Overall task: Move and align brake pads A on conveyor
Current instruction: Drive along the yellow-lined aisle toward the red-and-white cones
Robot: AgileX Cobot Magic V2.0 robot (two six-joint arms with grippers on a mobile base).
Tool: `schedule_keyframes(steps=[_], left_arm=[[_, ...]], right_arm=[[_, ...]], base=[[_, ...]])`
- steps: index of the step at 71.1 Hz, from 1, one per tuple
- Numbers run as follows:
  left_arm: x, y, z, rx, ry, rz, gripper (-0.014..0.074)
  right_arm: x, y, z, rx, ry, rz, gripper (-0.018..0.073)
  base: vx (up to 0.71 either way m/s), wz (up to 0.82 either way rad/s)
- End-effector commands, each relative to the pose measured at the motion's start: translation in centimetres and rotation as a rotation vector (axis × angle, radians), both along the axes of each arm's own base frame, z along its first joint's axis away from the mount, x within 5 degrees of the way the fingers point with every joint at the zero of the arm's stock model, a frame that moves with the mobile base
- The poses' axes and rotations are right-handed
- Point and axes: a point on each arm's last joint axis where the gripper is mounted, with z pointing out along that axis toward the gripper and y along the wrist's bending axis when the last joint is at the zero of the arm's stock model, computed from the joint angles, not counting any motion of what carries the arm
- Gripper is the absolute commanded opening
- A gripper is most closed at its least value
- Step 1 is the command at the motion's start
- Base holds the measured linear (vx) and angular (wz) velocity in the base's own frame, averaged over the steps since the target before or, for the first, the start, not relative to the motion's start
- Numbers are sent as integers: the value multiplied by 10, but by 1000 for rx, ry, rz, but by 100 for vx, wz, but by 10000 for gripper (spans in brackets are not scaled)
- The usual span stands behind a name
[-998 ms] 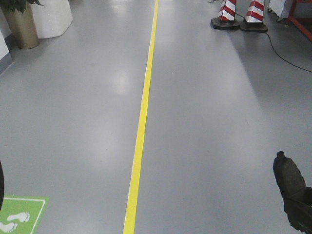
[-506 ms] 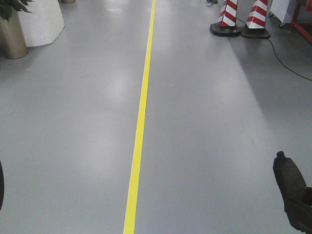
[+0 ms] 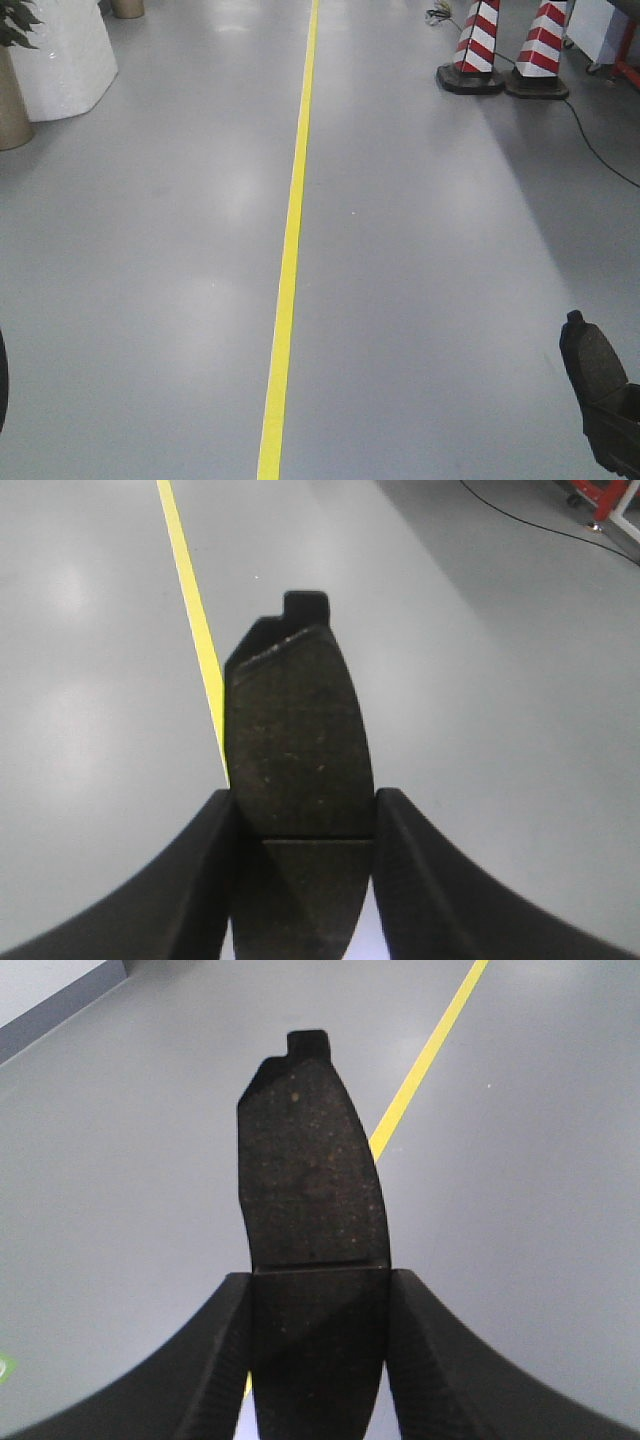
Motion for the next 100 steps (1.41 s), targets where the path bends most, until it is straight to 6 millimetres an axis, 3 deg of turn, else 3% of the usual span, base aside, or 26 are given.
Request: schedule_keyframes(steps=[1,100], left_arm=[[3,-2,15,-44,-101,-2,217],[3,-2,15,-44,-101,-2,217]], right_arm=[[3,1,17,36,-113,3,43],[3,1,17,35,-113,3,43]], base=[[65,1],[66,-3]])
